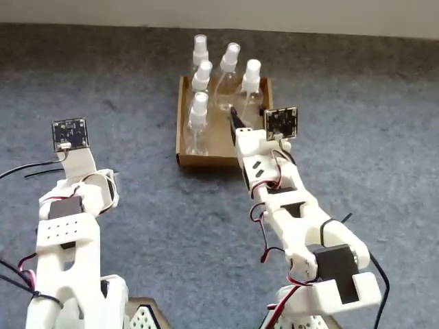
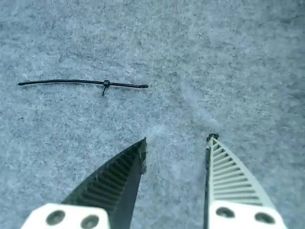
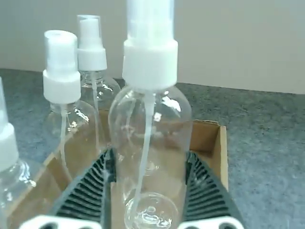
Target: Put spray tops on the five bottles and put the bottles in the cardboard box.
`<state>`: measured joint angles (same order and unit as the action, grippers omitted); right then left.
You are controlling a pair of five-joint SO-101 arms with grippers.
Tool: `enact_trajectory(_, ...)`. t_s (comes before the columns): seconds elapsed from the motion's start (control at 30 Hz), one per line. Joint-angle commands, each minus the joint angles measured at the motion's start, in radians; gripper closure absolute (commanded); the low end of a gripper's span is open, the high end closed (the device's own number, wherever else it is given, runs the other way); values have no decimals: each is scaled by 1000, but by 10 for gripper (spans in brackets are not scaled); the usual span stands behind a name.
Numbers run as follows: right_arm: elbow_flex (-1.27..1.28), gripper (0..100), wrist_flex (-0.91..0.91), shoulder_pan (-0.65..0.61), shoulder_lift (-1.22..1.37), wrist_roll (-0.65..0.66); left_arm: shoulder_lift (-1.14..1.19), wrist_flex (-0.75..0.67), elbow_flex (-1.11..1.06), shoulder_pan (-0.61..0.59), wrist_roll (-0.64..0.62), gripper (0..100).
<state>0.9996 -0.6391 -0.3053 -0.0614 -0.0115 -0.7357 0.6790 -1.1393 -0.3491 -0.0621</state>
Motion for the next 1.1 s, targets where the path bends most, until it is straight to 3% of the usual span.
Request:
enact_trajectory(0.0, -4, 995, -24, 12, 10, -11, 1, -18, 5, 22, -8, 804)
enact_trajectory(0.13, -8, 995, -33, 12, 87, -9, 1, -18, 5, 22, -8, 804)
enact_trajectory(0.27, -7, 995, -168, 12, 127, -5, 1, -18, 5, 22, -8, 804)
enact_trajectory(1.07, -8, 992, -173, 18, 205, -2, 1, -21, -4, 35, -6, 804)
